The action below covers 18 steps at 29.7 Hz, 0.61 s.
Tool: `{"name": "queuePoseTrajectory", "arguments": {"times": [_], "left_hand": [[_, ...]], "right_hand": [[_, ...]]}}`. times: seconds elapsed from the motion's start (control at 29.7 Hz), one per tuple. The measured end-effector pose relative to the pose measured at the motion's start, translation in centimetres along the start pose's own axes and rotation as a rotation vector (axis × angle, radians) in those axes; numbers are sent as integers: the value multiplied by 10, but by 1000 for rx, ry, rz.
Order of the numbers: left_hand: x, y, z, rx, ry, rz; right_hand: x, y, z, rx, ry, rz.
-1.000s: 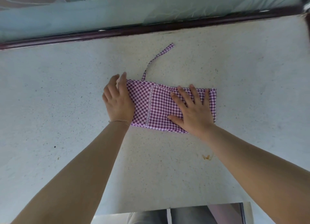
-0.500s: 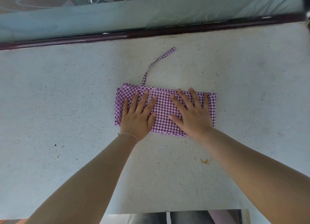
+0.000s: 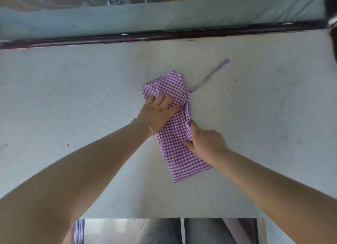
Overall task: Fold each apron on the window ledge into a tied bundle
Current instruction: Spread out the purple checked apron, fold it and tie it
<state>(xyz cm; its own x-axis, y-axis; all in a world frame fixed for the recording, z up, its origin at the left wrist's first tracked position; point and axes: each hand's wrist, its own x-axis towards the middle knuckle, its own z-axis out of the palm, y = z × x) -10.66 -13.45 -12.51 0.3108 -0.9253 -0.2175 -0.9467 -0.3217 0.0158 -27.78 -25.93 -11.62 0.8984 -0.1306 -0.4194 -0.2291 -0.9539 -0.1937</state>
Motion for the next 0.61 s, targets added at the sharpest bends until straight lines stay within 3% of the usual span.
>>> {"name": "queuePoseTrajectory", "arguments": {"times": [0.1,0.17,0.24,0.27,0.34,0.4,0.61], "left_hand": [[-6,28,-2,-161,-29,-207],[-13,32,5,-216,7,-232],[-21,30,14,-254,41,-204],[-24,27,17,-287,74,-179],[-28,19,20,-337,91,-112],[-31,12,23,-333,72,-58],[-34,12,28,-251,30,-29]], "right_hand": [[-20,-10,14,140,-64,45],[-27,0,18,203,137,63],[-28,17,21,91,394,-74],[-26,24,23,41,427,-193],[-21,29,24,-41,358,-439],[-17,23,27,-140,341,-554],[-20,19,24,-155,414,-464]]}}
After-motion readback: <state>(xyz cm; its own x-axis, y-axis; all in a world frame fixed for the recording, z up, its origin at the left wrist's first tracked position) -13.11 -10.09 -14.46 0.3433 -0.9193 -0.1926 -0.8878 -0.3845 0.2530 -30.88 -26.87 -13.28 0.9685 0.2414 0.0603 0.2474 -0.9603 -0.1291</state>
